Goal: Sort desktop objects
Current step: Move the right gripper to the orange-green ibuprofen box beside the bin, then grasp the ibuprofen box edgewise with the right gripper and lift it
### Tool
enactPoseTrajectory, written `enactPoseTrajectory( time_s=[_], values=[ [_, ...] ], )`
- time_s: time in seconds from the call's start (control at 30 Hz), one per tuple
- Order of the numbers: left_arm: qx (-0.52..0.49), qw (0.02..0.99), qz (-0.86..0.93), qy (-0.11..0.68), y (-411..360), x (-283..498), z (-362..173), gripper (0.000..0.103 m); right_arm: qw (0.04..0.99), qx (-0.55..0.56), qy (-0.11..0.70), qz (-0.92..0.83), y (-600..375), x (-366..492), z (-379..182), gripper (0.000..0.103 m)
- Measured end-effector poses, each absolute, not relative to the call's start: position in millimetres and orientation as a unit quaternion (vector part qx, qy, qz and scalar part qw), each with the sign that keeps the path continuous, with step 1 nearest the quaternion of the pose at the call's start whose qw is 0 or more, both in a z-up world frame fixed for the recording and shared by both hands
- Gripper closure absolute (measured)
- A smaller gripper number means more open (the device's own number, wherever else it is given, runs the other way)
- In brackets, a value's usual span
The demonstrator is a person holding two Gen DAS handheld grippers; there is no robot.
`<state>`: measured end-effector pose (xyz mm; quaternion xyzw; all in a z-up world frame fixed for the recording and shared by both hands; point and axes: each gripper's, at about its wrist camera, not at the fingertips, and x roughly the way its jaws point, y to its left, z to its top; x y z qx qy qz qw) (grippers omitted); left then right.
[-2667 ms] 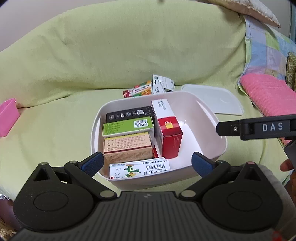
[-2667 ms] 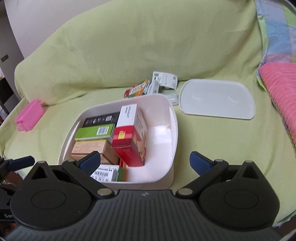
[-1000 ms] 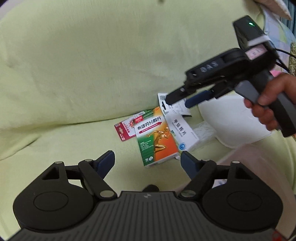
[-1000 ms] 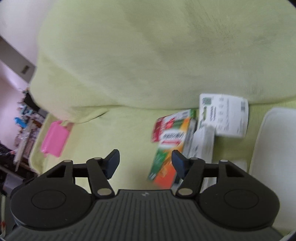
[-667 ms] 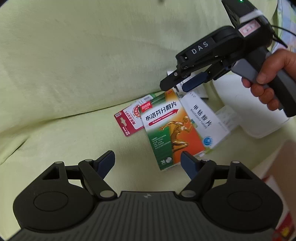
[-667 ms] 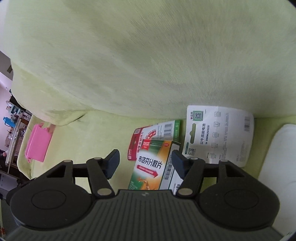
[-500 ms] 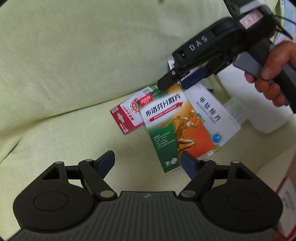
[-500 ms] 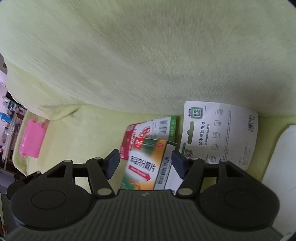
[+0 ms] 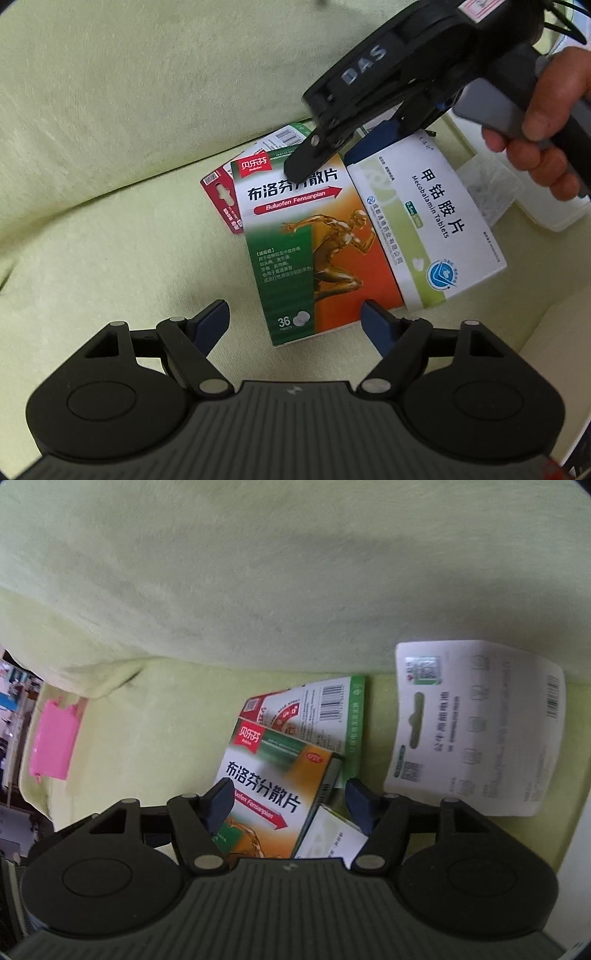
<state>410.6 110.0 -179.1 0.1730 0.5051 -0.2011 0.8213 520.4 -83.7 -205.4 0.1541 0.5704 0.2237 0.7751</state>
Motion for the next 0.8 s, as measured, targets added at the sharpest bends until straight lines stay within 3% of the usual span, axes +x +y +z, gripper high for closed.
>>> enactPoseTrajectory(
  time_s=[0.1,0.2,0.57,0.67,0.8],
  values=[
    [0.18,0.822,-0.2,0.502,112.8,407.9,-177.8,0.024,0.77,0.162,0.571,0.232,-76.0,519.6,-204.4,0.044],
    [0.202,0.817,-0.193,0.504,115.6,403.9,-182.7,0.025,0.768,0.176,0.559,0.256,-68.8,515.2,-191.3,0.057],
    [0.159,0.835,-0.186,0.492,152.1,390.7,-176.5,0.026,0.781,0.131,0.566,0.229,-52.4,496.0,-178.8,0.056],
    [0.155,0.834,-0.193,0.493,150.2,391.9,-180.5,0.039,0.774,0.13,0.575,0.229,-56.6,492.2,-186.7,0.054],
    [0.145,0.834,-0.207,0.491,146.8,392.1,-186.3,0.049,0.764,0.122,0.587,0.238,-42.6,495.6,-194.6,0.053]
  ],
)
